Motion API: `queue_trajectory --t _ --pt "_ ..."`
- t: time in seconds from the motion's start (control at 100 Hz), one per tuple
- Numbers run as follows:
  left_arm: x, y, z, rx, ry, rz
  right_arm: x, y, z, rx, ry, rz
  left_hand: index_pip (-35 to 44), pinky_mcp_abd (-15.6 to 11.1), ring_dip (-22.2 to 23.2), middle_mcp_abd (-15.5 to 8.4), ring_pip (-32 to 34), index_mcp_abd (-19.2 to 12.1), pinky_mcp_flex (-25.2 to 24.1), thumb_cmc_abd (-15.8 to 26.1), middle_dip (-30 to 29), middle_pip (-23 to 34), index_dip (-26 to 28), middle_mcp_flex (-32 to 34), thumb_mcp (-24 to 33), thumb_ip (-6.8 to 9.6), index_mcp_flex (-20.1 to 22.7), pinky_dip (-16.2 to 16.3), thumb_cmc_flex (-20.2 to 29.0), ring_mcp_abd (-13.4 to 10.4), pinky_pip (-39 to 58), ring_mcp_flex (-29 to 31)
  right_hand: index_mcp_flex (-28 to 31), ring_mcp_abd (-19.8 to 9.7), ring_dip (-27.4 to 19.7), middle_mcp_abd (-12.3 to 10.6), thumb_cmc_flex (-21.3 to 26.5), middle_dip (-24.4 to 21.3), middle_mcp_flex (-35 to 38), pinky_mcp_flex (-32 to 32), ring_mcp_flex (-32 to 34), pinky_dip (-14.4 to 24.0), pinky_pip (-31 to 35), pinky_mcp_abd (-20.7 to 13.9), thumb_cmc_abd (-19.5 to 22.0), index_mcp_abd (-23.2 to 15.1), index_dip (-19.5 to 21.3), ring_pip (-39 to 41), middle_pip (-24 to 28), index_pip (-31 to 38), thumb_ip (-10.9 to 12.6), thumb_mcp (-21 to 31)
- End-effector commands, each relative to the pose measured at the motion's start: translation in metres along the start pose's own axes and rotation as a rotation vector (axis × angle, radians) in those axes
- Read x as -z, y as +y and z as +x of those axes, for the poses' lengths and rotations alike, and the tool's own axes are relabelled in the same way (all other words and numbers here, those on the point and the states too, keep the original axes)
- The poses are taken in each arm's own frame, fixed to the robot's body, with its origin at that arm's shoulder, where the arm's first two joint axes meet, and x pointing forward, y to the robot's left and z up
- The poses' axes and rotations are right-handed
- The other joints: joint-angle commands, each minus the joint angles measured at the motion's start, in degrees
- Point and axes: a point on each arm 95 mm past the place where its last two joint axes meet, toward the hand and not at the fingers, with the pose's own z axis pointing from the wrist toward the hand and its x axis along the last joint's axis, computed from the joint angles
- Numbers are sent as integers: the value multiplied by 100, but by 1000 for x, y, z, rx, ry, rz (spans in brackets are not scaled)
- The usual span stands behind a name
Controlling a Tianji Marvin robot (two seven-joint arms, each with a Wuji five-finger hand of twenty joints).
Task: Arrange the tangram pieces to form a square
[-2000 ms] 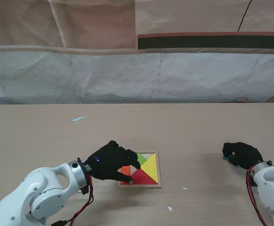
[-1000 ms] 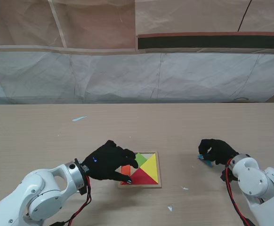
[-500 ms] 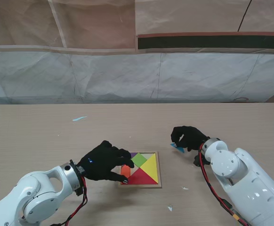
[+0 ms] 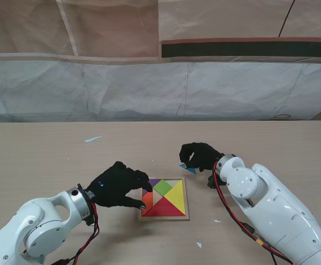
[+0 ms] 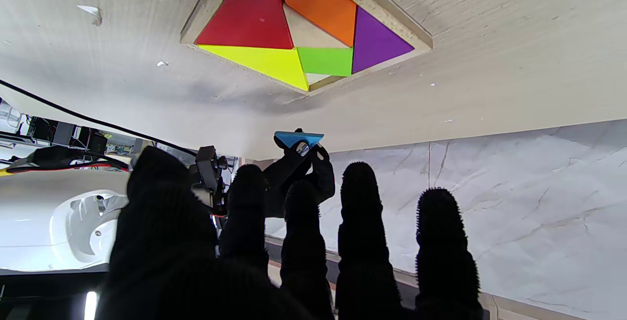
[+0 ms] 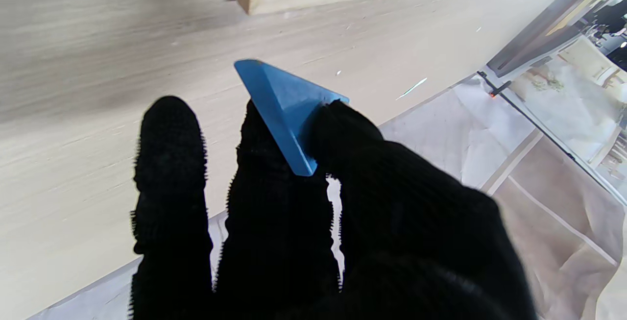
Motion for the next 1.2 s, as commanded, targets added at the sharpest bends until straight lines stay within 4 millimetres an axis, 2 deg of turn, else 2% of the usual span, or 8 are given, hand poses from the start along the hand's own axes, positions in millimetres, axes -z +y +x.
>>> queue_trajectory --t 0.0,0.23,0.42,0.9,1.19 --pt "-2 -1 -3 1 -2 -14 -3 -8 12 -10 37 19 65 -52 68 -123 70 9 13 272 -14 -70 59 38 1 159 174 53 192 -108 103 88 138 -143 51 -224 499 61 74 72 357 190 -2 -1174 39 -36 46 285 190 -7 33 286" --pt "-8 -6 -5 9 13 -19 -4 -17 14 -7 62 72 58 -39 67 -123 68 16 6 272 -14 -73 57 33 3 159 171 53 194 -100 102 80 141 -145 52 -235 500 61 69 72 346 199 -6 -1174 34 -37 55 293 191 -17 32 294" --pt "-14 -11 -5 8 30 -15 6 -13 25 -3 80 92 59 -43 67 -126 67 13 8 274 -13 -70 58 38 1 159 168 53 188 -107 104 83 142 -146 51 -240 494 61 67 70 344 206 -11 -1174 41 -42 64 297 190 -23 29 294" --pt "-18 -15 -9 -3 25 -27 -2 -7 34 25 115 99 56 -43 65 -122 65 4 8 268 -14 -72 58 39 1 159 169 53 192 -111 104 85 137 -147 61 -247 492 71 64 69 329 221 -19 -1173 46 -60 87 312 196 -26 33 298" --pt "-17 -16 -11 -11 15 -19 -9 -13 41 85 168 138 58 -43 68 -131 70 6 8 273 -13 -70 59 36 0 159 168 52 189 -120 104 87 70 -224 74 -376 475 105 -26 -41 239 230 -78 -1236 140 -240 126 312 186 -27 35 241"
